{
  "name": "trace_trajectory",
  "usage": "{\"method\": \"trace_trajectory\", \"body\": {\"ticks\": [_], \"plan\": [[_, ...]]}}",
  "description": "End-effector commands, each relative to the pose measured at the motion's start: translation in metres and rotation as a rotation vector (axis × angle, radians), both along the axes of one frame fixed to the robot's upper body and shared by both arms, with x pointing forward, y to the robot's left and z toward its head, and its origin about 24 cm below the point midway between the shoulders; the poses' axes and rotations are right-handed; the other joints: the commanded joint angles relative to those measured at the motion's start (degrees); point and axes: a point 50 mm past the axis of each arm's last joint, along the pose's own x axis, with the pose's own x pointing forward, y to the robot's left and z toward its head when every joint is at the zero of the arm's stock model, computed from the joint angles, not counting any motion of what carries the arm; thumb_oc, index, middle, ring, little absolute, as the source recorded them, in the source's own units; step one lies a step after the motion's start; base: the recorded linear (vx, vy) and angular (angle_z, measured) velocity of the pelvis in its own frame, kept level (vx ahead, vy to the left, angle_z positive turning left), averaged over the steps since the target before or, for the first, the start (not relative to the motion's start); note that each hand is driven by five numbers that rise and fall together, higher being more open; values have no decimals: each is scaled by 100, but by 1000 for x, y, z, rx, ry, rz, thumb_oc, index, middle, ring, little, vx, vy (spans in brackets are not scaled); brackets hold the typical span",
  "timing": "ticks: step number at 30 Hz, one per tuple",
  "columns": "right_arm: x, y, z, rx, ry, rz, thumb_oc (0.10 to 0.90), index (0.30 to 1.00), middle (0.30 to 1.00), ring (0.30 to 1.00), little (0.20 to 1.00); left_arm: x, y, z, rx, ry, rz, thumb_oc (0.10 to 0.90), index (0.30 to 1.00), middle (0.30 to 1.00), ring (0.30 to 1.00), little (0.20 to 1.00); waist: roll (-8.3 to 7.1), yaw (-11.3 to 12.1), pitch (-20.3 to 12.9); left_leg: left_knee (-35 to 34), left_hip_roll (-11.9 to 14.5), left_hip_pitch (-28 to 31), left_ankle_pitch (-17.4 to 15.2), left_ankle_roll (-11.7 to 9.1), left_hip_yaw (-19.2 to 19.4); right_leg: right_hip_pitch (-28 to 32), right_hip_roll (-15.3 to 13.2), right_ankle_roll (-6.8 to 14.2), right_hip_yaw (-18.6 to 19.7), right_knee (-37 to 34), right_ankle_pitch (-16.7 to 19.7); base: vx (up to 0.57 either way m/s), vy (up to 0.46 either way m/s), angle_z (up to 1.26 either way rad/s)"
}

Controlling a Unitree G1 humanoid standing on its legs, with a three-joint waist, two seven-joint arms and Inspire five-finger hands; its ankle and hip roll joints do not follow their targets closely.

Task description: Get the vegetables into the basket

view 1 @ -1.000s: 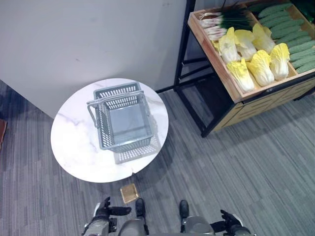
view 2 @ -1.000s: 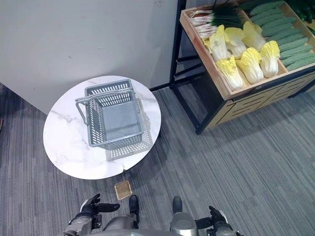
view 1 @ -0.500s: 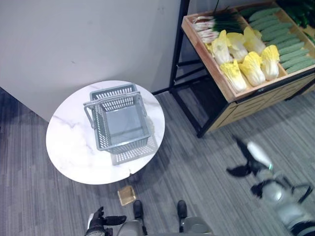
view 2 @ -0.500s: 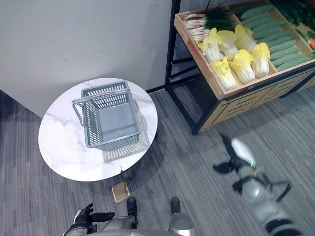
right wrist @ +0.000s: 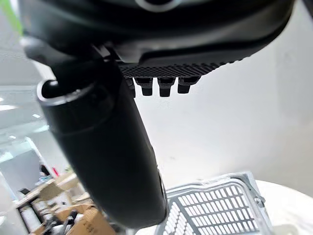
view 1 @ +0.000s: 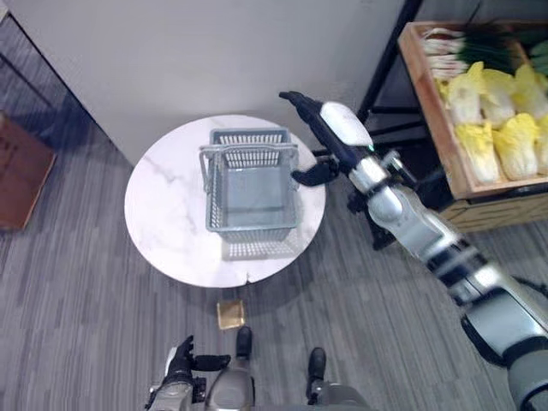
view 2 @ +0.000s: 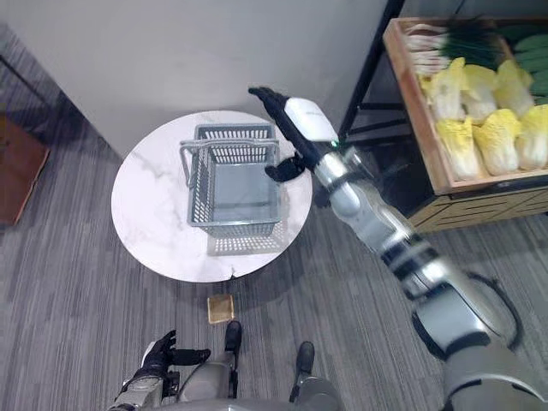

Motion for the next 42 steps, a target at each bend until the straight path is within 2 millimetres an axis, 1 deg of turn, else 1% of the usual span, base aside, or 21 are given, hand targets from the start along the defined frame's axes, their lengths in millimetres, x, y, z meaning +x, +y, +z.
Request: {"method": "trace_trajectory", "body": {"ticks": [1, 2, 3, 5, 7, 10, 12, 16, 17, 19, 23, 28, 29, 30, 31, 38, 39, 42], "plan": [[-1, 5, 61, 201, -188, 12, 900, 1000, 1000, 1000, 1000, 22, 20, 15, 83, -79, 12, 900, 1000, 1000, 1000, 1000, -316, -61, 154, 11, 334, 188, -416, -447, 179, -103, -529, 559, 242, -6, 141, -10, -10, 14], [-1, 5, 61, 201, -188, 12, 900, 1000, 1000, 1000, 1000, 22, 20, 15, 83, -79, 12, 900, 1000, 1000, 1000, 1000, -316, -63, 154, 11, 333, 187, -415, -447, 178, -104, -529, 559, 241, -6, 141, 1, -16, 7], [5, 9, 63, 206, -176, -9, 900, 1000, 1000, 1000, 1000, 24, 19, 15, 85, -85, 14, 900, 1000, 1000, 1000, 1000, -296, 12, 193, 11, 321, 98, -386, -447, 111, -155, -517, 549, 199, -6, 143, 20, -4, 10], [9, 14, 67, 212, -165, -15, 900, 1000, 1000, 1000, 1000, 26, 19, 16, 84, -91, 14, 900, 1000, 1000, 1000, 1000, -268, 75, 236, 11, 314, 19, -364, -444, 66, -203, -523, 550, 161, -6, 145, 29, 5, 22], [16, 15, 72, 203, -144, -45, 900, 1000, 1000, 1000, 1000, 30, 18, 18, 84, -109, 10, 900, 1000, 1000, 1000, 1000, -220, 151, 299, 11, 285, -108, -337, -445, 0, -269, -542, 551, 133, -6, 140, 33, 12, 12], [21, 16, 73, 188, -127, -74, 900, 1000, 1000, 1000, 1000, 34, 17, 20, 84, -125, 7, 900, 1000, 1000, 1000, 1000, -188, 211, 352, 11, 254, -194, -320, -438, -46, -315, -570, 559, 104, -6, 136, 43, 15, 12], [24, 13, 80, 172, -143, -104, 900, 1000, 1000, 1000, 1000, 39, 15, 22, 91, -135, -14, 900, 1000, 1000, 1000, 1000, -175, 233, 394, 11, 235, -277, -305, -439, -88, -385, -584, 569, 81, -6, 138, 41, 15, 7], [23, 18, 94, 197, -183, -108, 900, 1000, 1000, 1000, 1000, 47, 10, 25, 96, -152, -25, 900, 1000, 1000, 1000, 1000, -180, 250, 456, 11, 199, -383, -308, -426, -114, -458, -620, 583, 74, -6, 126, 43, 26, 8], [23, 20, 100, 202, -198, -112, 900, 1000, 1000, 1000, 1000, 49, 8, 26, 96, -160, -26, 900, 1000, 1000, 1000, 1000, -173, 263, 472, 11, 177, -410, -307, -419, -117, -475, -632, 586, 70, -6, 126, 39, 26, 1], [24, 18, 104, 215, -205, -123, 900, 1000, 1000, 1000, 1000, 50, 7, 26, 90, -167, -24, 900, 1000, 1000, 1000, 1000, -161, 275, 480, 11, 168, -432, -304, -418, -129, -492, -641, 589, 63, -6, 126, 0, 0, 0], [26, 13, 110, 208, -211, -161, 900, 1000, 1000, 1000, 1000, 54, 6, 28, 82, -185, -21, 900, 1000, 1000, 1000, 1000, -108, 323, 503, 11, 136, -510, -291, -420, -184, -534, -668, 600, 20, -6, 124, 0, 0, 0], [30, 9, 111, 166, -204, -197, 900, 1000, 1000, 1000, 1000, 55, 5, 29, 83, -189, -19, 900, 1000, 1000, 1000, 1000, -75, 367, 526, 11, 119, -567, -271, -427, -200, -573, -683, 604, 3, -6, 131, 8, 8, 6], [32, 4, 109, 157, -191, -226, 645, 643, 643, 643, 643, 55, 5, 29, 85, -190, -25, 900, 1000, 1000, 1000, 1000, -57, 384, 541, 11, 108, -584, -263, -426, -214, -584, -687, 605, -3, -6, 138, 9, 8, 5], [34, 0, 106, 153, -175, -247, 459, 382, 382, 382, 382, 55, 5, 29, 85, -187, -27, 900, 1000, 1000, 1000, 1000, -50, 401, 539, 11, 100, -595, -261, -426, -220, -587, -693, 607, -10, -6, 138, 0, 0, 0], [36, -2, 103, 155, -161, -261, 400, 300, 300, 300, 300, 56, 3, 29, 83, -189, -35, 900, 1000, 1000, 1000, 1000, -29, 426, 545, 11, 98, -604, -258, -426, -238, -593, -696, 609, -23, -6, 138, 4, -8, 5], [42, -31, 84, 91, -79, -373, 400, 300, 300, 300, 300, 59, -3, 29, 73, -201, -57, 900, 1000, 1000, 1000, 1000, 73, 497, 601, 11, 58, -678, -233, -423, -278, -660, -730, 630, -50, -6, 167, 0, -3, 4], [42, -31, 84, 91, -79, -373, 400, 300, 300, 300, 300, 59, -3, 29, 73, -201, -57, 900, 1000, 1000, 1000, 1000, 73, 498, 600, 11, 58, -679, -233, -423, -277, -661, -730, 630, -50, -6, 167, 0, 0, 0], [44, -36, 71, 86, -38, -394, 400, 300, 300, 300, 300, 57, -7, 27, 72, -190, -76, 900, 1000, 1000, 1000, 1000, 102, 501, 613, 11, 52, -686, -234, -411, -276, -672, -747, 632, -38, -6, 169, 0, 0, 0]]}}
